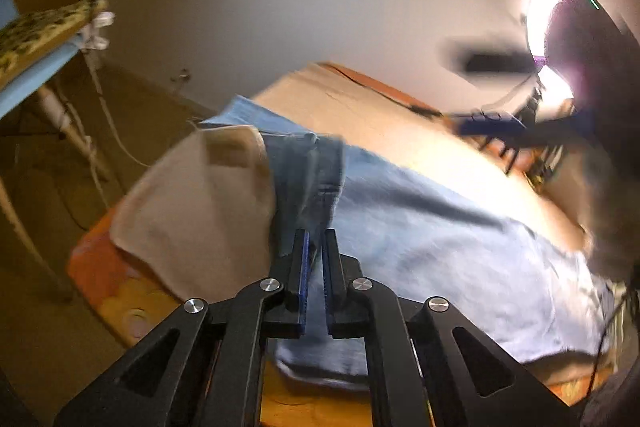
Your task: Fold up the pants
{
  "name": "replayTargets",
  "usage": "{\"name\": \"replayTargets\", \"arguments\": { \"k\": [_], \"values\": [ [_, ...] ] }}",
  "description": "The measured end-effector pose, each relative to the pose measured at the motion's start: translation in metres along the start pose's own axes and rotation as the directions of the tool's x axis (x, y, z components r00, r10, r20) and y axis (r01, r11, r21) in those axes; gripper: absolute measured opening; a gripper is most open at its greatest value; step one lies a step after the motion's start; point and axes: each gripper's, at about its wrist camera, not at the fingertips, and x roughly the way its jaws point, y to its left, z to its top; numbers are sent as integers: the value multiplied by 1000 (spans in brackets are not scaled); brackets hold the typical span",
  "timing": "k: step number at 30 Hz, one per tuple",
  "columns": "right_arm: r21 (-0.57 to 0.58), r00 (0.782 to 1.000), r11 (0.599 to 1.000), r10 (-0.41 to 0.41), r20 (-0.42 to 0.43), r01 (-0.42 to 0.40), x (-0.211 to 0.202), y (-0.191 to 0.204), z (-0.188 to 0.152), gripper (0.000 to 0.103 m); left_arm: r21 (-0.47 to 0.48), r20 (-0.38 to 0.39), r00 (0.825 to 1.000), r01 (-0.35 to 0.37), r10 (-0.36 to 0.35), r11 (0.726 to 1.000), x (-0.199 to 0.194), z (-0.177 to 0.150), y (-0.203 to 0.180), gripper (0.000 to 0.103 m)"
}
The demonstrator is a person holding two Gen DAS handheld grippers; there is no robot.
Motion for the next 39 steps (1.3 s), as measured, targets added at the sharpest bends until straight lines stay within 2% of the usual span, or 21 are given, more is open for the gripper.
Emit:
{"name": "replayTargets", "arguments": {
  "k": [3,5,6,11,14,17,19,21,23,26,28,31,35,38,39],
  "values": [
    [-28,998,1000,-13,-63,11,44,12,16,76,26,-18,1000,2,-2,1000,8,-3,-4,5],
    [-74,991,992,-106,-88,99,74,19,23,75,18,-20,1000,12,-11,1000,9,-3,-1,5],
    [-84,988,990,-120,-95,112,83,20,24,76,11,-21,1000,13,-13,1000,9,-4,0,5],
    [-80,974,996,-64,-217,48,139,21,36,76,-43,-31,999,38,-40,998,14,-5,15,5],
    [-97,968,993,-85,-235,63,154,23,36,75,-40,-34,999,41,-42,998,15,-7,18,5],
    [-81,970,996,-60,-234,42,153,15,34,75,-20,-9,1000,27,-28,999,6,-7,18,5],
    [-72,974,997,-54,-218,39,142,6,33,75,11,24,1000,-11,11,1000,-1,-4,16,5],
    [-31,983,999,-44,-180,39,128,-6,29,68,30,40,998,-41,39,999,-6,0,16,5],
    [-17,990,1000,-11,-144,9,114,-12,25,65,7,41,998,-45,44,999,-5,3,22,5],
    [-32,995,999,-8,-104,4,99,-11,22,65,-27,21,998,-52,52,998,4,6,30,5],
    [-32,994,999,-6,-112,3,99,-10,23,65,-32,4,997,-76,76,997,10,8,30,5],
    [-51,990,999,-18,-139,11,105,-7,22,65,-70,-13,997,-72,72,995,14,10,38,6],
    [-83,985,996,-32,-168,18,114,-4,17,65,-129,-1,996,-85,86,988,6,13,52,21],
    [-112,988,993,-44,-151,27,114,-1,15,61,-162,-6,996,-92,92,982,4,13,57,40],
    [-110,987,994,-44,-153,27,115,-1,15,60,-175,-7,997,-80,80,981,5,13,58,40]
  ]
}}
